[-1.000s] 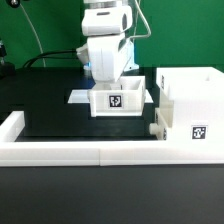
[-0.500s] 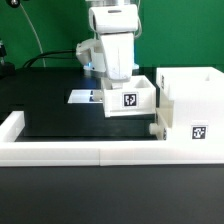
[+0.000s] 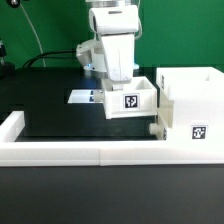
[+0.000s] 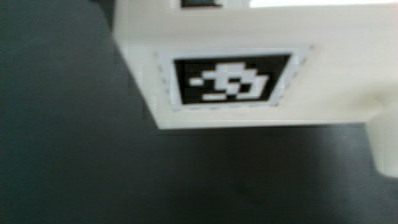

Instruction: Assemble drawer

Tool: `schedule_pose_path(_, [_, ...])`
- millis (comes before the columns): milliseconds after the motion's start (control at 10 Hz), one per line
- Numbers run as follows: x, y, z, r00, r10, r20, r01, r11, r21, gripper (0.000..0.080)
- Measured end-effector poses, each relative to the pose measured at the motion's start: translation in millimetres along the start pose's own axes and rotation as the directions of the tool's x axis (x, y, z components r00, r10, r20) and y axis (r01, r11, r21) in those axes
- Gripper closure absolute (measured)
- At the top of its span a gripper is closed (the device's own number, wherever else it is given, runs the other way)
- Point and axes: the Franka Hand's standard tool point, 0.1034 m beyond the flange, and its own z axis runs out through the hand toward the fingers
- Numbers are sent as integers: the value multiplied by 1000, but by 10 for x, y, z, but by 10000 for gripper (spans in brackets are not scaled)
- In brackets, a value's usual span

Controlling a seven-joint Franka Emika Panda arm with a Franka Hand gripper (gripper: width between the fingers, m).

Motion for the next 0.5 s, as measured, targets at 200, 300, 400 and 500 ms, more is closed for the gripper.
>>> schedule_pose_path(200, [32, 63, 16, 1000, -5, -4, 5, 1000, -4, 757])
schedule_pose_path(300, [44, 81, 37, 1000, -5, -6, 5, 1000, 0, 757])
schedule_pose_path(400, [70, 119, 68, 1000, 0, -11, 0, 1000, 2, 757])
schedule_pose_path(500, [102, 169, 100, 1000, -3, -16, 3, 1000, 1, 757])
